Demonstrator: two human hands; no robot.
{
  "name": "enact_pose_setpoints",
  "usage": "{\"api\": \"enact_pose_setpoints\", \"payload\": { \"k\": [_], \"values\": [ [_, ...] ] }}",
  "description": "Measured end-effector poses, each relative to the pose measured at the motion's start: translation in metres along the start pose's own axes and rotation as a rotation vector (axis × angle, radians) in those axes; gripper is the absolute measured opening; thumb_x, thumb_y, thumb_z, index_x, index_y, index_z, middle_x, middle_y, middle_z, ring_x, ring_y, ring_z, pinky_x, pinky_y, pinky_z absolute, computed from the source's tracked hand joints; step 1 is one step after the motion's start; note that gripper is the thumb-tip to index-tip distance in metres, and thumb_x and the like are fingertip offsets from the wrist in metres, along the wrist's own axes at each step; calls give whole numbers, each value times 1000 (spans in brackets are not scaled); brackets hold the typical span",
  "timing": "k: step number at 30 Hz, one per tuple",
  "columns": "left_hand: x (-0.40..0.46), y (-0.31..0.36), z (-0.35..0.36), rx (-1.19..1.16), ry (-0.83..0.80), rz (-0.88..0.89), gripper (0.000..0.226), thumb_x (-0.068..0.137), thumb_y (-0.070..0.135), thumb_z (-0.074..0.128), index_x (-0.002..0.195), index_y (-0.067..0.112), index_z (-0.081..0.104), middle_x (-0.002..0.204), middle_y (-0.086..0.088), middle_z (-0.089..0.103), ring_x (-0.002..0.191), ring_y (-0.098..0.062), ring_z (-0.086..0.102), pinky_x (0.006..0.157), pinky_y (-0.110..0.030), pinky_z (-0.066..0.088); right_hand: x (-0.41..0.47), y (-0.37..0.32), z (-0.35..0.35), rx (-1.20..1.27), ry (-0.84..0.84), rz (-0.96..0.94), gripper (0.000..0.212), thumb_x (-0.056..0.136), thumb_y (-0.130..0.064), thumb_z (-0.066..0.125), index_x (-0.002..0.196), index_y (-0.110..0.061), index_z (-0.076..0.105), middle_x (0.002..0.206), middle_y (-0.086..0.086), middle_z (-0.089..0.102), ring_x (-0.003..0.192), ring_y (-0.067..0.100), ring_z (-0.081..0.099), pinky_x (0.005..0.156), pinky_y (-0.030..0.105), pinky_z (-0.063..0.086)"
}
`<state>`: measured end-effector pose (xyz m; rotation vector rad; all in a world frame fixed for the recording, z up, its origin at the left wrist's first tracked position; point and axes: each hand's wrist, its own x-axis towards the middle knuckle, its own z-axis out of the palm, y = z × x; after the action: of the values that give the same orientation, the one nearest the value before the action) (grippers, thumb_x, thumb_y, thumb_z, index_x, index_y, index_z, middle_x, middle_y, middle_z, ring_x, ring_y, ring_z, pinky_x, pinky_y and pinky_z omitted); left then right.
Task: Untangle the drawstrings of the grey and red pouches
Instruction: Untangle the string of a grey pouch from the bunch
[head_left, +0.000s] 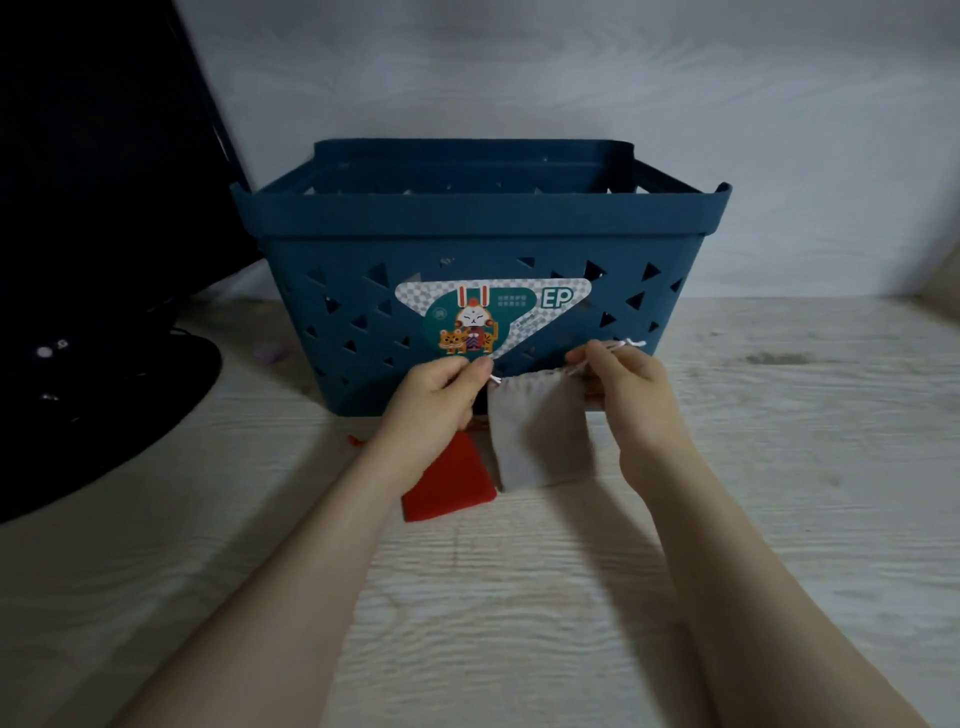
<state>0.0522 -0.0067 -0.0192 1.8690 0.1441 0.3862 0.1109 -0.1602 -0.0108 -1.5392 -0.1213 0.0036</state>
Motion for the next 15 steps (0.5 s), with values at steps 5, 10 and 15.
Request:
{"api": "enact_pose_setpoints", "payload": {
  "k": [5, 10, 15],
  "values": [
    [-1, 3, 8, -535, 67, -136, 44, 91, 22, 53, 47, 21, 55, 66, 1, 57, 60, -10, 47, 58, -22, 37, 1, -4, -10, 272, 4, 117, 30, 96, -15, 44, 73, -11, 62, 68, 2, 58, 66, 14, 51, 64, 24, 43],
    [-6, 11, 11, -1169, -49, -298, 40, 79, 30, 55, 41, 17, 50, 85, 2, 72, 43, -3, 47, 38, -11, 30, 1, -1, -13, 708, -23, 372, 29, 98, -20, 40, 77, -12, 59, 69, -1, 65, 71, 13, 56, 68, 23, 42],
    [-5, 7, 10, -1276, -50, -368, 42, 94, 31, 42, 56, 14, 51, 62, 1, 57, 44, -7, 47, 43, -15, 37, 0, 3, -10, 898, -22, 437, 29, 98, -18, 38, 79, -9, 58, 62, 4, 68, 68, 15, 62, 64, 24, 48]
  ]
}}
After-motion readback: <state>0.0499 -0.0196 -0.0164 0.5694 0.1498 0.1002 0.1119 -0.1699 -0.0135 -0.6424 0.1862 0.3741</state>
